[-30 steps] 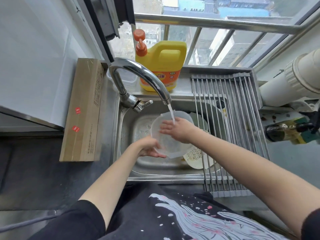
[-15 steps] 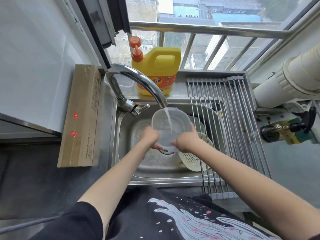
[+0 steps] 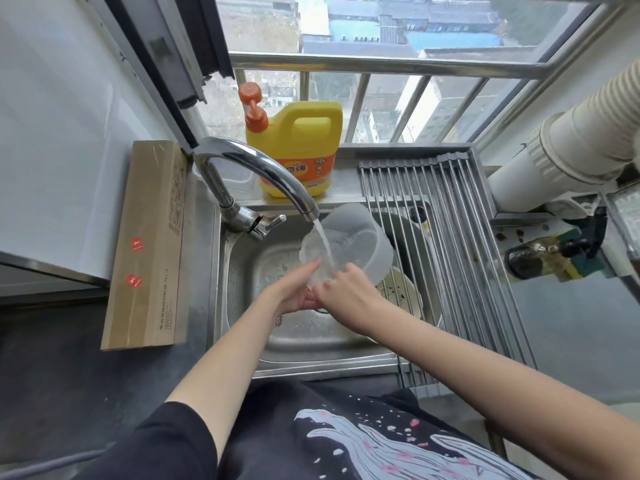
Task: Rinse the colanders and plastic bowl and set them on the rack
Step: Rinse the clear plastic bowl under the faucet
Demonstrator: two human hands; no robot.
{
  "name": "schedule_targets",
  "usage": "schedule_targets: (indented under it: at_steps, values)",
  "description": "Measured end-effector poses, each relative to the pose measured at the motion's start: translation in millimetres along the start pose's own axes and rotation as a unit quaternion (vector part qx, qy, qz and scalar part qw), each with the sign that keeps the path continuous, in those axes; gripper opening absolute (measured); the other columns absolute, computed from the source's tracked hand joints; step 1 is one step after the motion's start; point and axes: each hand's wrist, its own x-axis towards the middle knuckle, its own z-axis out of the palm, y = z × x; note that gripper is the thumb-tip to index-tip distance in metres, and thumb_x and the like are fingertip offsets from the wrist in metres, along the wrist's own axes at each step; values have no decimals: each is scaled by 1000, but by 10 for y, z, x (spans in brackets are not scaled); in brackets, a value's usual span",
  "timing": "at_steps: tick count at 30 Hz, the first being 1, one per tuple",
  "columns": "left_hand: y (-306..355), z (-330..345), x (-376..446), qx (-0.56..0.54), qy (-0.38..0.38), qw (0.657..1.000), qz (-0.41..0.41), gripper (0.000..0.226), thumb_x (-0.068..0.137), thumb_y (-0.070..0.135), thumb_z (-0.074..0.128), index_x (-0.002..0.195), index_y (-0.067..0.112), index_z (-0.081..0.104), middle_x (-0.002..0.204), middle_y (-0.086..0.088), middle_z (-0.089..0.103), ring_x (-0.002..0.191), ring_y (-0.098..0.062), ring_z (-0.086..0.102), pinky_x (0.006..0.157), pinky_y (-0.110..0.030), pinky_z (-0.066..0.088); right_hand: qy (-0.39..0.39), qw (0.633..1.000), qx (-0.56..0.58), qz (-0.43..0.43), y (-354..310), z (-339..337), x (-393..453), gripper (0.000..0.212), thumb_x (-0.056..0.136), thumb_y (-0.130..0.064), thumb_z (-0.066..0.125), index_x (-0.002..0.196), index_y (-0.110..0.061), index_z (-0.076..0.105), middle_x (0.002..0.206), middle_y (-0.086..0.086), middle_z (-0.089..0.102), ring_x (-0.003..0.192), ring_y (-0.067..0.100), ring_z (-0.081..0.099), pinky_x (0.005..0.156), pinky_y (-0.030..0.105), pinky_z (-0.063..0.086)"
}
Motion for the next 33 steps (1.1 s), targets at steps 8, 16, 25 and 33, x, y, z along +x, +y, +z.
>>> schedule_targets:
  at_steps: [8, 16, 25, 33]
  values:
    - [127, -84, -7, -53, 116, 991, 51, 40, 99, 14, 38, 137, 3, 42, 125, -21, 57, 84, -33, 66, 44, -37, 57, 40, 989, 120, -72, 368, 51, -189, 15, 82, -21, 53, 78, -22, 67, 66, -6, 68, 67, 19, 60, 72, 29, 30]
    - [327, 15, -216, 223, 183, 957, 19, 50, 91, 6, 41, 141, 9, 36, 136, -20, 45, 98, -35, 59, 42, -34, 53, -93, 909, 391, 115, 349, 370, 77, 53, 99, -15, 40, 150, -25, 28, 155, 0, 31, 139, 18, 35, 111, 35, 32]
    - [469, -184, -311, 325, 143, 934, -28, 46, 93, -1, 36, 138, -5, 30, 138, -24, 35, 97, -43, 64, 57, -40, 58, -139, 983, 90, 74, 373, 529, 274, 80, 91, -8, 45, 153, -24, -4, 161, -2, 2, 148, 15, 6, 120, 30, 9]
    - [275, -200, 150, -5, 121, 986, 112, 48, 92, 12, 50, 137, 25, 40, 130, -11, 57, 94, -34, 67, 54, -51, 57, -133, 951, 82, 268, 238, 266, 132, 51, 101, -39, 24, 121, -6, 57, 122, 12, 62, 113, 25, 55, 107, 37, 27]
